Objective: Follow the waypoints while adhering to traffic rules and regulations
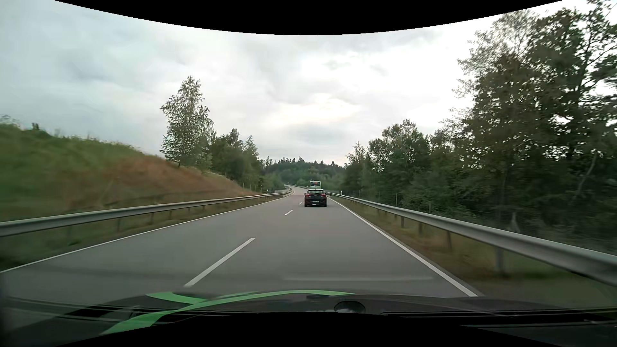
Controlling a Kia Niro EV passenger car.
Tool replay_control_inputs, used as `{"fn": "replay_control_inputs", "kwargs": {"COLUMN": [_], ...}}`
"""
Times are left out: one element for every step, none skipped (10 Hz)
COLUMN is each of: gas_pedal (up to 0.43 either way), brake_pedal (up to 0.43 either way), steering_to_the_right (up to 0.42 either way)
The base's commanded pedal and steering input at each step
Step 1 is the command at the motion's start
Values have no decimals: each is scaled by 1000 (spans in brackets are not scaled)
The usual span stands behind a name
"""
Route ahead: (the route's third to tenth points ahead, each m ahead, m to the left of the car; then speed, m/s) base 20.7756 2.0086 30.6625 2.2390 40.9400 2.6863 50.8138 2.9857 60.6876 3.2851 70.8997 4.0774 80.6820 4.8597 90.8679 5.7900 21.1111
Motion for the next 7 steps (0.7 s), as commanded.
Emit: {"fn": "replay_control_inputs", "kwargs": {"gas_pedal": [157, 177, 197, 228, 248, 248, 248], "brake_pedal": [0, 0, 0, 0, 0, 0, 0], "steering_to_the_right": [-5, -5, -5, -5, -5, -5, -5]}}
